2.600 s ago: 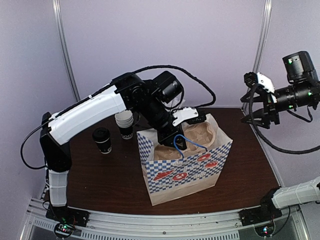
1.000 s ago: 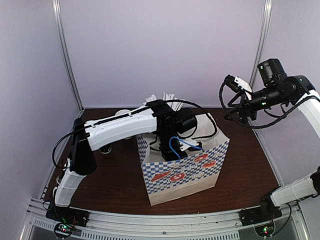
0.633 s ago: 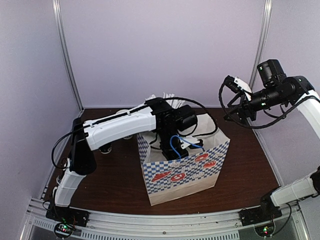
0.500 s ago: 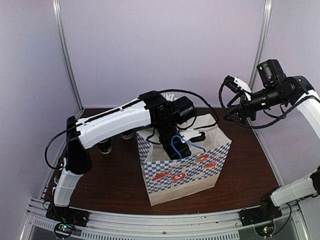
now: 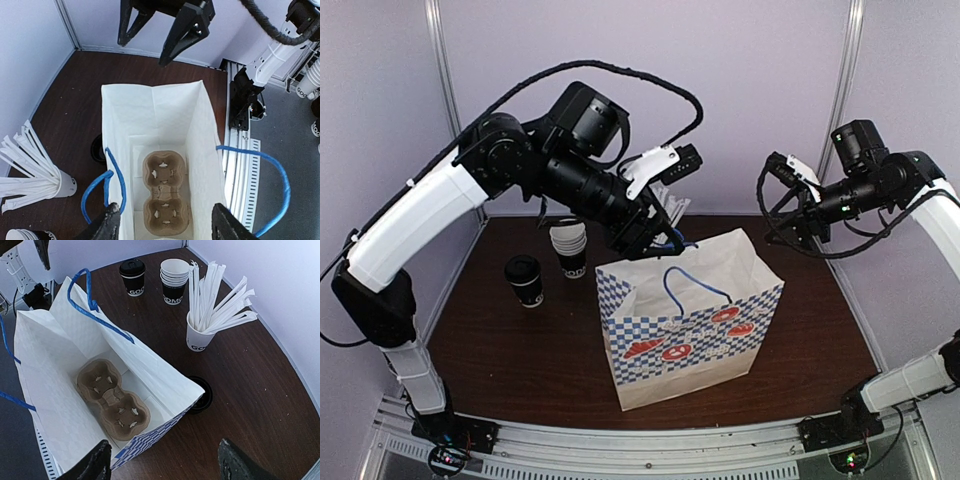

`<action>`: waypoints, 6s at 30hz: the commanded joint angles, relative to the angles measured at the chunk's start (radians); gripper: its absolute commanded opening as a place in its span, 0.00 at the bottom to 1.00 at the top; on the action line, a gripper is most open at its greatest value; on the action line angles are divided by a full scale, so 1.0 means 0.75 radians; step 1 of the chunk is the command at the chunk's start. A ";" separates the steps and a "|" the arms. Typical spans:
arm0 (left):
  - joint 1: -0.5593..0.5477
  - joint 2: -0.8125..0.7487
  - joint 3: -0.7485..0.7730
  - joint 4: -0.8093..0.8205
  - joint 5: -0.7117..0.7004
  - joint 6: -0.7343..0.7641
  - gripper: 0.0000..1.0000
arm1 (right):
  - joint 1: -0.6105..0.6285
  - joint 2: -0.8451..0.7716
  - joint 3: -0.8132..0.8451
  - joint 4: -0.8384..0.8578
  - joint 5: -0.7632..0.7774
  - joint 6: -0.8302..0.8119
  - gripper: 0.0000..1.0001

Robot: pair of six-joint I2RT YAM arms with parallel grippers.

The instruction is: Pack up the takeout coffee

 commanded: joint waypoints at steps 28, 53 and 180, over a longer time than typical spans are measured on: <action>0.156 0.147 -0.122 0.080 0.028 0.115 0.15 | 0.156 0.018 0.087 -0.238 -0.272 -0.231 0.69; -0.371 -0.057 -0.298 0.133 -0.198 0.375 0.01 | -0.418 0.005 -0.102 -0.213 -0.530 -0.277 0.70; 1.082 0.116 -0.680 -0.111 -0.187 0.000 0.64 | -0.419 -0.150 -0.422 0.025 -0.698 -0.146 0.73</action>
